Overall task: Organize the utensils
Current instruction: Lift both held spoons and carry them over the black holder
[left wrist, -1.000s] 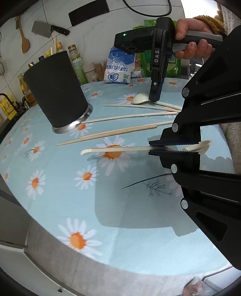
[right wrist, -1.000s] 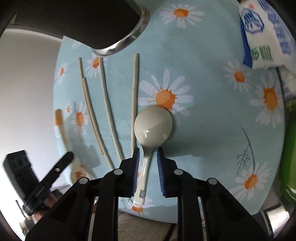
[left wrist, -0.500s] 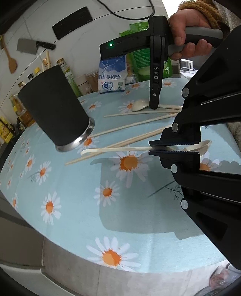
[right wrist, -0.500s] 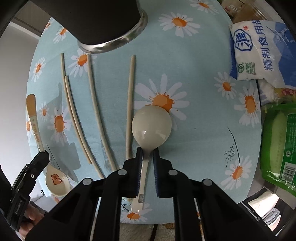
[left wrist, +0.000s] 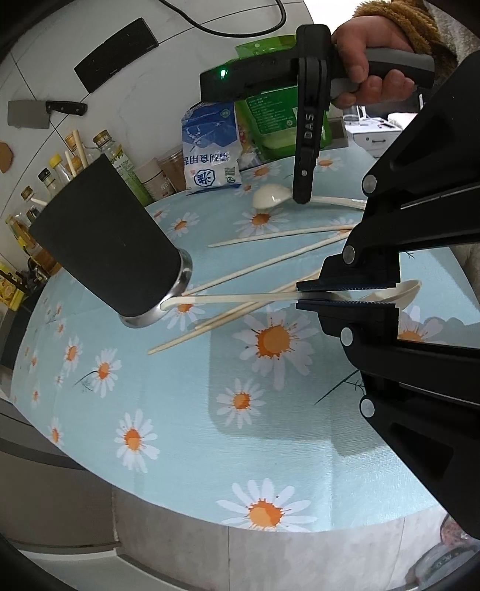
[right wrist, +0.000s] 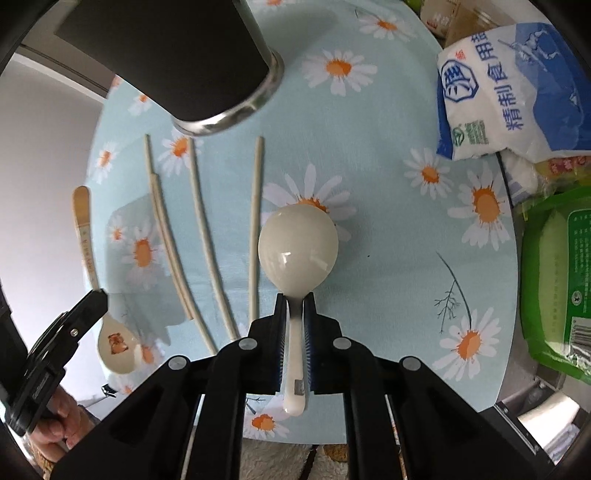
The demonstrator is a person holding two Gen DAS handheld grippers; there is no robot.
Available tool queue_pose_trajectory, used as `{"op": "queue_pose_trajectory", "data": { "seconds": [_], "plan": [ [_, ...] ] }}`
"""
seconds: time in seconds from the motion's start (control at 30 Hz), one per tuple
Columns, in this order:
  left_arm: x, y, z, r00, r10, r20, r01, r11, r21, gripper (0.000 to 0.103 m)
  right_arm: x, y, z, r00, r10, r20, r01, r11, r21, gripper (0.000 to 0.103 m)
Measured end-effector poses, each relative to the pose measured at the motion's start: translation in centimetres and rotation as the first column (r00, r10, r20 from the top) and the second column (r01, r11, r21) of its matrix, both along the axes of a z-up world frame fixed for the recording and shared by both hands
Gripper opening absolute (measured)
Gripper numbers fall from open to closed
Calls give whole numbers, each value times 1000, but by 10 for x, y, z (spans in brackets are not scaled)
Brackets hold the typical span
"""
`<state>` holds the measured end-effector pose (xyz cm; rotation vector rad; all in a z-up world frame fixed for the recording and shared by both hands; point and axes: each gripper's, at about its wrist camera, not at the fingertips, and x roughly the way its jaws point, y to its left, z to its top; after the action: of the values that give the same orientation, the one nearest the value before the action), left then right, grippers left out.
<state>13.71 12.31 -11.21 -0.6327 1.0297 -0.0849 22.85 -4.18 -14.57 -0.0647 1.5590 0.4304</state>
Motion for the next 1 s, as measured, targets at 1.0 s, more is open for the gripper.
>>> {"op": "queue_pose_trajectory", "data": {
  "seconds": [1.0],
  "plan": [
    [19, -57, 86, 954, 75, 291, -132, 975, 181, 3, 4, -56, 134, 853, 159, 497, -403, 806, 435, 10]
  ]
}}
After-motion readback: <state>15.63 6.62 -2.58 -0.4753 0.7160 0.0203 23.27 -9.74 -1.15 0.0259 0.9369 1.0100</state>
